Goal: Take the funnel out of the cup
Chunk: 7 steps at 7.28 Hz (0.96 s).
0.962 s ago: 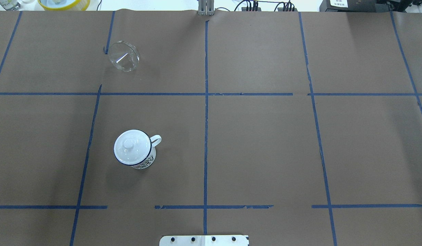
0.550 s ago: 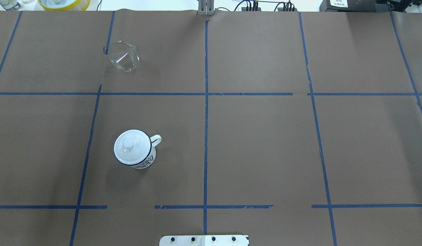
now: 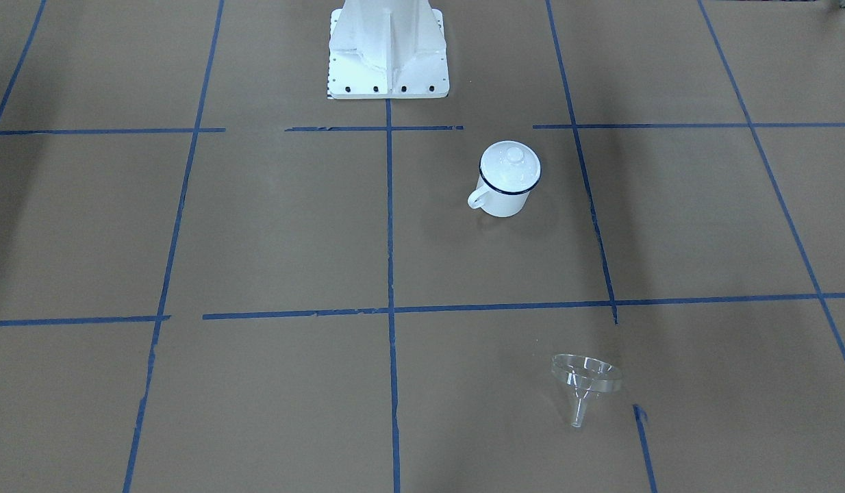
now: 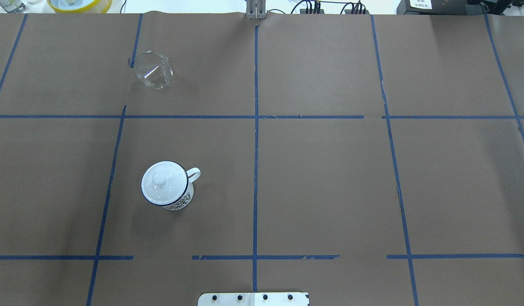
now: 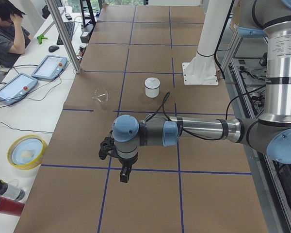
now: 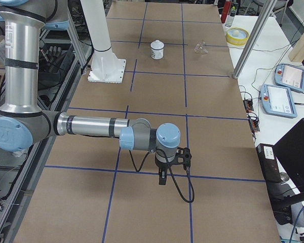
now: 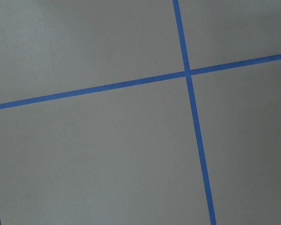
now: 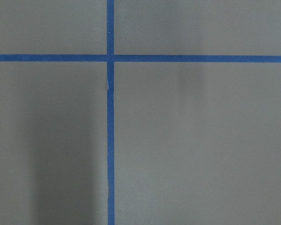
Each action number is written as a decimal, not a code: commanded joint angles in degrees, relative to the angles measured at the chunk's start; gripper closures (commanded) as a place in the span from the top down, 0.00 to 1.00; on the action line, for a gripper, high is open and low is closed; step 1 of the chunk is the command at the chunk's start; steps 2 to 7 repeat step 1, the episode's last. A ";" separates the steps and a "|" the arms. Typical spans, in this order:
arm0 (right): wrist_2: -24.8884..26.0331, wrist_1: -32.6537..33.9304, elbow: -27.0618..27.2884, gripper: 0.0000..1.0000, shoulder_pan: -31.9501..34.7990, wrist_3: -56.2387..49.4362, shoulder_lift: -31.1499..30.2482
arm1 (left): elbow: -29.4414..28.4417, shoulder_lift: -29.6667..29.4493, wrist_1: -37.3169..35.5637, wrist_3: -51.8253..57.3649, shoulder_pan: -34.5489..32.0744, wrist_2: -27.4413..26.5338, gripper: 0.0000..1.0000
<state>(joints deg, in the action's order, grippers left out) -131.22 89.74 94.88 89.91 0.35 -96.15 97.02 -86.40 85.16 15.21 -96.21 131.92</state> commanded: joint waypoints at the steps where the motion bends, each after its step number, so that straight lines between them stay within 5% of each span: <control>1: 0.00 0.00 0.04 1.00 0.00 0.00 0.00 | -0.08 0.00 0.01 0.00 0.06 0.00 1.00; 7: 0.00 0.00 0.04 1.00 0.00 0.00 0.00 | -0.08 0.00 0.01 0.00 0.06 0.00 1.00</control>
